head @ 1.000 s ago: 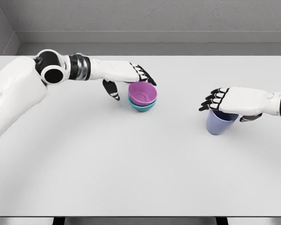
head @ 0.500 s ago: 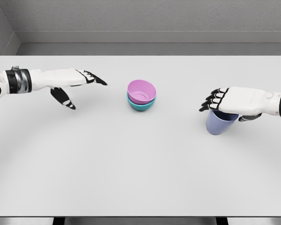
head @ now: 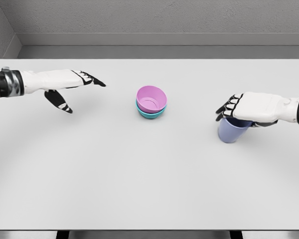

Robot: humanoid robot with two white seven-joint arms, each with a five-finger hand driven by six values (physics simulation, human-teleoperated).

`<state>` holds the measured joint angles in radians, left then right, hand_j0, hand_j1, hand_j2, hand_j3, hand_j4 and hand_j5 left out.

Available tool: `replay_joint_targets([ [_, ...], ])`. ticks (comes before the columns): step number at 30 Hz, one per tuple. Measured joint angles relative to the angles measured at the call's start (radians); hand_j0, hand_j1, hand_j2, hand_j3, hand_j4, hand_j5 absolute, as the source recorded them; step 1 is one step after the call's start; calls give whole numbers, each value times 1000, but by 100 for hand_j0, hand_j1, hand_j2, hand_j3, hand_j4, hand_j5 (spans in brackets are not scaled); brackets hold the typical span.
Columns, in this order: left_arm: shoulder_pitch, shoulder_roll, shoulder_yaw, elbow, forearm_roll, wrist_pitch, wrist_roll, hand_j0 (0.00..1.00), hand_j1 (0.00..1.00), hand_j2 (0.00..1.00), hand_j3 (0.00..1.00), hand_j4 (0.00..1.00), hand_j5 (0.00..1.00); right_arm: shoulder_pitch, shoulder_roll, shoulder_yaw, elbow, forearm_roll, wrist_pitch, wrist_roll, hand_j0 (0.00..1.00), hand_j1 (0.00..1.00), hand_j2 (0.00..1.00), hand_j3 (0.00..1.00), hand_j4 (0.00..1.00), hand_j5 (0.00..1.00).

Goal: Stacking bowl and cup with both arms

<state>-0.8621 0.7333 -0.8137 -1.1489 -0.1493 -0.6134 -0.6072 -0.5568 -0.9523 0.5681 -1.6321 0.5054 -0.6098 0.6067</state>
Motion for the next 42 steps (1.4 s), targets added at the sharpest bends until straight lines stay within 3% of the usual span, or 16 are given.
replay_joint_targets([
  [15,2,4,0,0,0,0,0,100,100,100,100,100,100,-6,17,-6,5,9,-4,4,66,66,66,66,66,66],
  [42,0,5,1,0,0,0,0,100,100,100,100,100,100,-9,54,-82,58,-4,-4,4,71,71,71,71,71,71],
])
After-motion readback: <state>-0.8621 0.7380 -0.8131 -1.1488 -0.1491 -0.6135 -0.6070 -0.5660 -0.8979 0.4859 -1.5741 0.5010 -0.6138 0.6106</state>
